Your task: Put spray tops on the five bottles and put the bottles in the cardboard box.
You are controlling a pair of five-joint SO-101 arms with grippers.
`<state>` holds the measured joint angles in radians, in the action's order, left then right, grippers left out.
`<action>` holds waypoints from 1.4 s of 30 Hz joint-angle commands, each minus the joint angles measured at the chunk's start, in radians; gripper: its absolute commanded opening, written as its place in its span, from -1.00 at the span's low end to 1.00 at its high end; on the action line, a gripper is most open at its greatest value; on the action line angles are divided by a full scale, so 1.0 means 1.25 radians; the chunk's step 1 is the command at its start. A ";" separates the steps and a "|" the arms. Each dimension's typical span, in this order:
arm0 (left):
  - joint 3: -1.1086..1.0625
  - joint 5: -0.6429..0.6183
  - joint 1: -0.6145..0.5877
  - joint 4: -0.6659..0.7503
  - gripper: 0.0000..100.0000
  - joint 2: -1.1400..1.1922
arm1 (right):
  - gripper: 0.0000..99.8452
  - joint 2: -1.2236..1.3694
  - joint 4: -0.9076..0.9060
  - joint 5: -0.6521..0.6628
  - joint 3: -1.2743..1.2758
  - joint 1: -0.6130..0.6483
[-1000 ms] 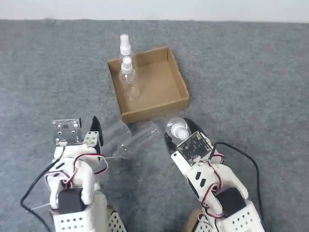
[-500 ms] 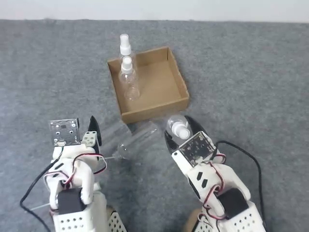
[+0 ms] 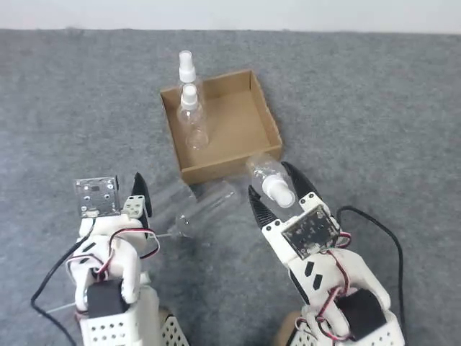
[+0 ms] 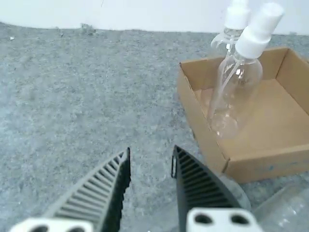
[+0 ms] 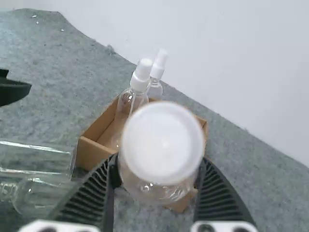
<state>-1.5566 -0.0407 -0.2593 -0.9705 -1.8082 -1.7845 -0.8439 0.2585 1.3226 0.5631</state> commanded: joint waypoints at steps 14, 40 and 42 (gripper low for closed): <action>-0.003 0.000 -0.081 0.090 -0.74 -0.014 | -0.81 -0.002 0.001 0.069 -0.131 -0.009; -0.030 0.000 -0.108 0.150 -0.74 -0.014 | -0.81 0.601 0.044 -0.021 -0.485 0.085; -0.030 0.000 -0.109 0.150 -0.74 -0.014 | -0.81 0.639 0.072 -0.021 -0.491 0.096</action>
<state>-1.6026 -0.0407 -0.3882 -0.8140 -1.8082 -1.0833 -0.8193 0.2463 0.7994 0.6552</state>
